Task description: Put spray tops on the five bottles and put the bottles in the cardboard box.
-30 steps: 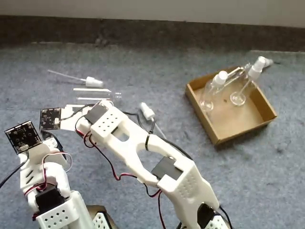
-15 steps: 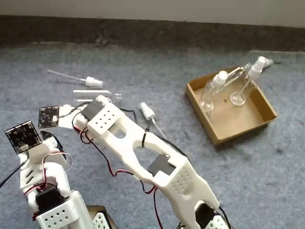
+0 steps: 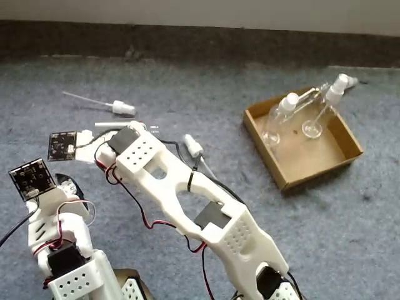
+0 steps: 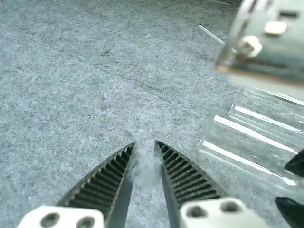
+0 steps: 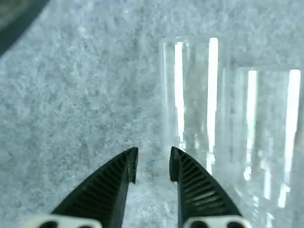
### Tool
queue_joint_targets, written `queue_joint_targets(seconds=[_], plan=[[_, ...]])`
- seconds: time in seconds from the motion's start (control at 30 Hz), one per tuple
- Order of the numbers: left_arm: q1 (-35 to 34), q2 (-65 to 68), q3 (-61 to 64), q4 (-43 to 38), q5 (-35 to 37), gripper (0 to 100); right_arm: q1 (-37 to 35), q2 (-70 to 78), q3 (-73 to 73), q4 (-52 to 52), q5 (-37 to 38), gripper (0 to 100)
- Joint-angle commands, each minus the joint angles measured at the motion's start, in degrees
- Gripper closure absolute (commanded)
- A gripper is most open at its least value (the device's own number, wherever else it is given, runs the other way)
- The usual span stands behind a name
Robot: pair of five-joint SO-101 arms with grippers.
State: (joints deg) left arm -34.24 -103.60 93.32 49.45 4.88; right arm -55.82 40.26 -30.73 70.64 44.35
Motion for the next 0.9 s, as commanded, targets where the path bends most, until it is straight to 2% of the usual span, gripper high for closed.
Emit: queue_joint_targets(seconds=[0.0,0.13,0.27,0.5,0.63,0.87], plan=[[1.01,-0.66,-0.57,-1.23,-0.53,100,0.40,-1.27,-3.03,4.35,0.53,93.1],[1.01,-0.66,-0.57,-1.23,-0.53,100,0.66,-3.12,-10.59,9.36,0.09,93.1],[1.01,-0.66,-0.57,-1.23,-0.53,100,0.66,-2.33,-15.60,8.22,0.09,93.1],[1.01,-0.66,-0.57,-1.23,-0.53,100,1.63,-1.27,-16.31,7.34,-0.62,93.1],[1.01,-0.66,-0.57,-1.23,-0.53,100,3.03,-1.10,-16.31,0.48,-6.42,92.3],[1.01,-0.66,-0.57,-1.23,-0.53,100,7.25,-0.84,-15.87,-14.11,-20.57,82.9]])
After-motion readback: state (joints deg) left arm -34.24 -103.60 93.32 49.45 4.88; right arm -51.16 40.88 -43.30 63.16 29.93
